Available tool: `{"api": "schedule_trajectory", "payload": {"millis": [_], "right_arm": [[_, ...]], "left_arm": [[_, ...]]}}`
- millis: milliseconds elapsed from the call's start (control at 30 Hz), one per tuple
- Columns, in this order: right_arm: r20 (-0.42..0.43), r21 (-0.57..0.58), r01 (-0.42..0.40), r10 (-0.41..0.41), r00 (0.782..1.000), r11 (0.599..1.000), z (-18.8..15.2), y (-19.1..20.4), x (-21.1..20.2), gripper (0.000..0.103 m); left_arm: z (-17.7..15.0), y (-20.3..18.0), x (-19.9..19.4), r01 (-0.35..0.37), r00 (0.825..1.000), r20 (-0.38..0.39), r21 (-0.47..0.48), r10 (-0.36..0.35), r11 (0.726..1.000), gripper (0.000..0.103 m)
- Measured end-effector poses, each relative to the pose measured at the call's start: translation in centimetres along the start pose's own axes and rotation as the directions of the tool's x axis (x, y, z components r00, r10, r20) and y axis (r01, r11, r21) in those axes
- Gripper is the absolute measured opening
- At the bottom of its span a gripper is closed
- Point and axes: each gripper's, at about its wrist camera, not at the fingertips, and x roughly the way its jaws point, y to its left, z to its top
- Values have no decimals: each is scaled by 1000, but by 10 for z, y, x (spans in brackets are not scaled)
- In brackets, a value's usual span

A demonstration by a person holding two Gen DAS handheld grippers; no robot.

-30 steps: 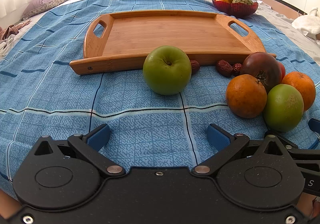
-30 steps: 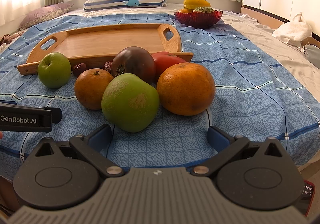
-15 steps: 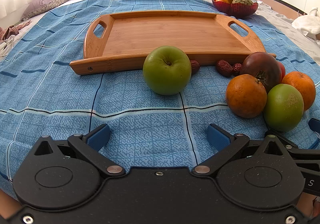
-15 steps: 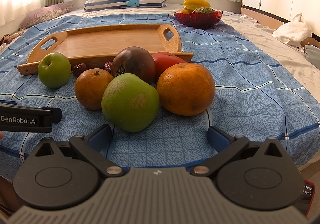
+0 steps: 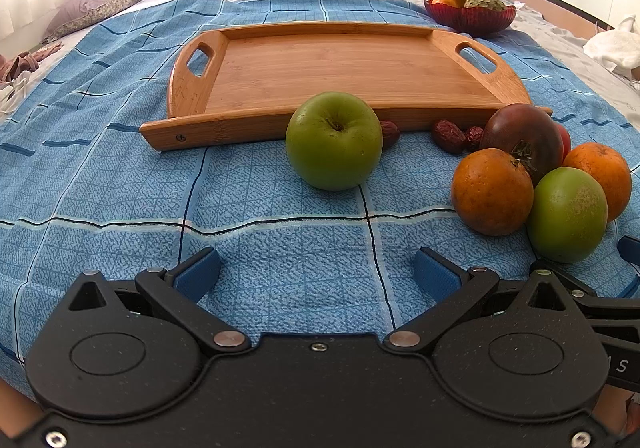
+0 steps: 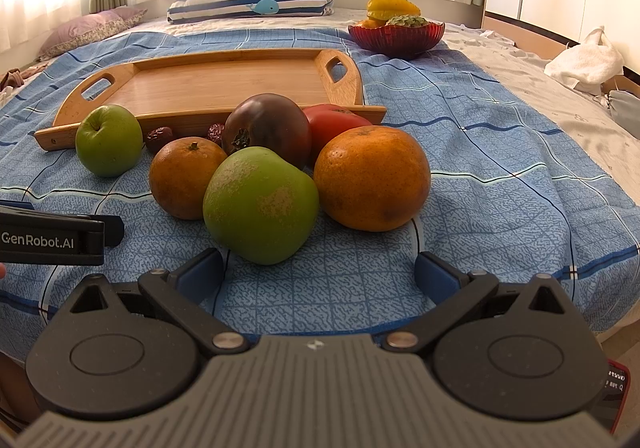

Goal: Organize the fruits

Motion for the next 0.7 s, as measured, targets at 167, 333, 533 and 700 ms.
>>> {"api": "schedule_trajectory", "payload": {"millis": [167, 333, 533, 700], "right_arm": [[3, 10, 8, -8, 1000, 1000, -1, 2, 1, 103], [22, 13, -5, 5, 1000, 1000, -3, -1, 1, 103], [9, 18, -9, 9, 1000, 1000, -2, -2, -1, 103], [11, 15, -27, 27, 1000, 1000, 0, -5, -2, 103]], "left_arm": [[1, 1, 2, -1, 1000, -5, -1, 1, 1000, 103], [9, 4, 0, 6, 1000, -21, -6, -6, 1000, 103], [9, 3, 2, -10, 1000, -12, -8, 9, 1000, 103], [10, 3, 1, -9, 1000, -8, -10, 9, 1000, 103]]}}
